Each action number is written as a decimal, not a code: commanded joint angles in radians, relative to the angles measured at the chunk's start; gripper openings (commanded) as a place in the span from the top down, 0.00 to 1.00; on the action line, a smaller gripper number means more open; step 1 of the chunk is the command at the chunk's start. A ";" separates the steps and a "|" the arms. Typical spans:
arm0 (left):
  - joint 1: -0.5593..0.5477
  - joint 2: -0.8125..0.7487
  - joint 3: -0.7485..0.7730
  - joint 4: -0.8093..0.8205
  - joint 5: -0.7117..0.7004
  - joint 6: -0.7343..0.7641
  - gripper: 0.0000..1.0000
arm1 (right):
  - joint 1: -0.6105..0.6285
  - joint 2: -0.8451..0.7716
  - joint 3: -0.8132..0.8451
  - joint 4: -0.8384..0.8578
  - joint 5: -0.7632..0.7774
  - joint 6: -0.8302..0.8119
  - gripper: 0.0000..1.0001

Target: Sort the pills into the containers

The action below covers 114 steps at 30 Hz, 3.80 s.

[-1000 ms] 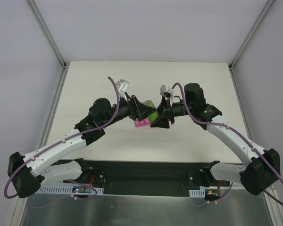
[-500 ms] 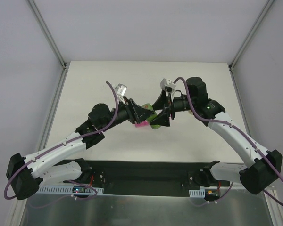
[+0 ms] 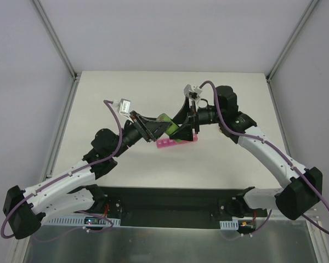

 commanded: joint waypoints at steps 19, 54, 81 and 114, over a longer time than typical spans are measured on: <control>0.003 0.002 0.038 0.116 -0.016 -0.017 0.95 | 0.044 0.005 -0.042 0.199 -0.090 0.106 0.50; 0.005 -0.153 0.136 -0.258 0.007 0.133 0.08 | 0.036 -0.068 -0.064 -0.025 -0.122 -0.288 0.88; 0.003 -0.098 0.058 -0.039 0.452 0.345 0.01 | 0.027 -0.068 -0.028 -0.192 -0.291 -0.430 0.90; -0.035 -0.003 0.214 -0.310 0.314 0.235 1.00 | 0.036 -0.080 -0.047 -0.146 -0.030 -0.411 0.90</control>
